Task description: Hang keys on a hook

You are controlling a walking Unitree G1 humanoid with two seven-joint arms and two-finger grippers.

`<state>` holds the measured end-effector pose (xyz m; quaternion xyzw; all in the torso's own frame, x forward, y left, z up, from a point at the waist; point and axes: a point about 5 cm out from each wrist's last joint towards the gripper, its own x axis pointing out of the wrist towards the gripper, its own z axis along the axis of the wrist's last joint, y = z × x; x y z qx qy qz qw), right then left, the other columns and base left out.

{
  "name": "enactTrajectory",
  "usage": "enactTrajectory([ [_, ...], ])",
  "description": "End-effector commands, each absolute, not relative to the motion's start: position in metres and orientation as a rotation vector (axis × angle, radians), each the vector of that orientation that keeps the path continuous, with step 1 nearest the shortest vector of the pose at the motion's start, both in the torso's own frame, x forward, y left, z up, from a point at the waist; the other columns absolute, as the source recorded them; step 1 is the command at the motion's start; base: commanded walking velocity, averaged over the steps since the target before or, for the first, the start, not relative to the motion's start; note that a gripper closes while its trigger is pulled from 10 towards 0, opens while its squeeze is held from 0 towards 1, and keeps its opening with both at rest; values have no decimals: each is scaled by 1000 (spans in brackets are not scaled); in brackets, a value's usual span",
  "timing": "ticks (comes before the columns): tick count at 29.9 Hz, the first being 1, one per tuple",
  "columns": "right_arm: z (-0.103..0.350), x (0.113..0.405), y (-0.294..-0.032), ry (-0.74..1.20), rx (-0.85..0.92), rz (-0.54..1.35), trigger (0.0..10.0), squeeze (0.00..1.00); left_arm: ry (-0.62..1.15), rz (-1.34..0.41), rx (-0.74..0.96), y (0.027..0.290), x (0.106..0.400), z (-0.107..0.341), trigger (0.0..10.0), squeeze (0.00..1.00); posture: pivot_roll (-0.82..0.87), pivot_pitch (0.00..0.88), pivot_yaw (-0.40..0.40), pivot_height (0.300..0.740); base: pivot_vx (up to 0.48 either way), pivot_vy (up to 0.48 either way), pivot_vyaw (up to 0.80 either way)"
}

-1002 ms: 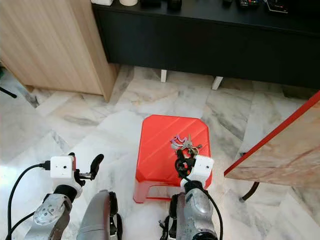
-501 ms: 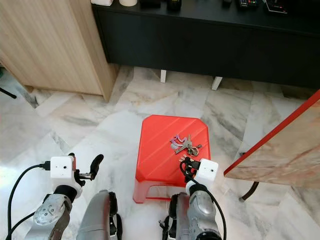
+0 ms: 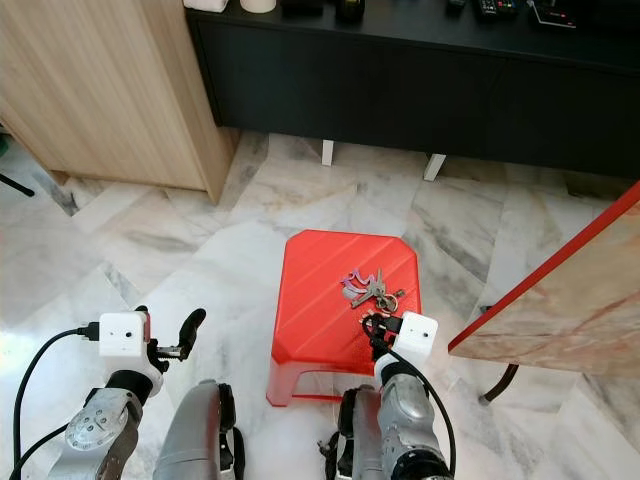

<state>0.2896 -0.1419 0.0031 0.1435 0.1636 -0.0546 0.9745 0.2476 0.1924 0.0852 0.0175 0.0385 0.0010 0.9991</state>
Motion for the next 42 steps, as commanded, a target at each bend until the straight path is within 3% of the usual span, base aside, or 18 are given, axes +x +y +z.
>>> enactTrajectory([
  [1, -6, 283, -145, 379, 301, -131, 10000, 0, 108, 7, 53, 194, 243, 78, 10000, 0, 129, 256, -58, 622, 0, 0, 0],
  [18, -12, 280, -145, 428, 288, -117, 10000, 0, 109, 7, 50, 193, 242, 78, 10000, 0, 131, 266, -60, 622, 0, 0, 0],
  [19, -12, 280, -144, 430, 285, -103, 4941, 0, 110, 7, 50, 193, 241, 78, 10000, 0, 131, 266, -60, 622, 0, 0, 0],
  [20, -12, 280, -143, 431, 282, -98, 4941, 0, 110, 7, 50, 193, 241, 78, 10000, 0, 131, 266, -60, 622, 0, 0, 0],
  [21, -12, 280, -143, 431, 283, -98, 3843, 0, 110, 7, 50, 193, 241, 78, 10000, 0, 130, 267, -61, 622, 0, 0, 0],
  [23, -12, 280, -143, 432, 288, -104, 2549, 0, 111, 7, 49, 193, 241, 78, 10000, 0, 129, 267, -61, 622, 0, 0, 0],
  [24, -12, 280, -144, 434, 288, -106, 2745, 0, 111, 7, 49, 193, 241, 78, 10000, 0, 129, 267, -60, 622, 0, 0, 0],
  [25, -13, 280, -144, 436, 289, -106, 3608, 0, 111, 7, 49, 193, 241, 77, 10000, 0, 129, 267, -60, 622, 0, 0, 0],
  [26, -13, 279, -144, 441, 286, -104, 7176, 0, 111, 7, 48, 192, 241, 77, 10000, 0, 129, 268, -61, 622, 0, 0, 0],
  [27, -13, 279, -144, 441, 286, -104, 7176, 0, 111, 7, 48, 192, 241, 77, 10000, 0, 129, 268, -61, 622, 0, 0, 0],
  [28, -14, 279, -144, 445, 284, -102, 9961, 0, 111, 7, 48, 192, 241, 77, 10000, 0, 129, 267, -61, 622, 0, 0, 0],
  [42, -15, 278, -141, 458, 271, -80, 10000, 0, 114, 9, 45, 192, 240, 76, 10000, 0, 129, 271, -63, 622, 0, 0, 0],
])
